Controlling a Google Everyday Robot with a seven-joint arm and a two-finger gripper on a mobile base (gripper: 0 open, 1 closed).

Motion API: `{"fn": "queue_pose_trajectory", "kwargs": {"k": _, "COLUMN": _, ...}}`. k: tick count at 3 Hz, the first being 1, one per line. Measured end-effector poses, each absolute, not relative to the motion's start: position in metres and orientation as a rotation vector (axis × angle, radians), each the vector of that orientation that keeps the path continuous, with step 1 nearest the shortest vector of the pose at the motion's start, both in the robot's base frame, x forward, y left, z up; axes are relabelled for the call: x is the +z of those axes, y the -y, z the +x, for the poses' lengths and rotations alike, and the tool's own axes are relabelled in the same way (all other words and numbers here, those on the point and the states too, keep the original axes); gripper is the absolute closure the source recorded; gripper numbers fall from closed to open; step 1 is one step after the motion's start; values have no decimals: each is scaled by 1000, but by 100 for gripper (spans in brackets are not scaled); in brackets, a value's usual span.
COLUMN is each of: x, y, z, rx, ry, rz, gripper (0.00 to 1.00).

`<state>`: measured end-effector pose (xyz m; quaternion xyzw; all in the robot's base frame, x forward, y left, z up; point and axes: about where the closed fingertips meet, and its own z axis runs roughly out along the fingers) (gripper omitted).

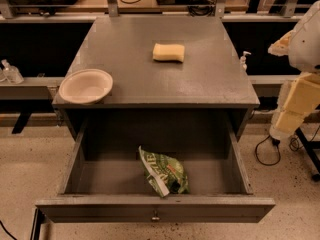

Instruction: Pick green jalapeno chip bag from top drawer and place on counter

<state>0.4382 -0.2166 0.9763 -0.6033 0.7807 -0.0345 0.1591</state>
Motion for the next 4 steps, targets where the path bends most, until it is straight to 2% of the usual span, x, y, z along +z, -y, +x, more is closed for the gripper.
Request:
{"fn": "queue_pose_trajectory", "kwargs": {"k": 2, "x": 970, "y": 205, "z": 451, "rx": -51, "ry": -2185, "rz": -1703, "gripper": 0}}
{"fn": "queue_pose_trajectory", "kwargs": {"k": 3, "x": 942, "y": 175, "z": 461, "rx": 72, "ry": -2090, "rz": -1687, "gripper": 0}}
{"fn": "queue_pose_trajectory", "kwargs": {"k": 4, "x": 906, "y": 128, "z": 464, "rx": 222, "ry": -1960, "rz": -1656, "gripper": 14}}
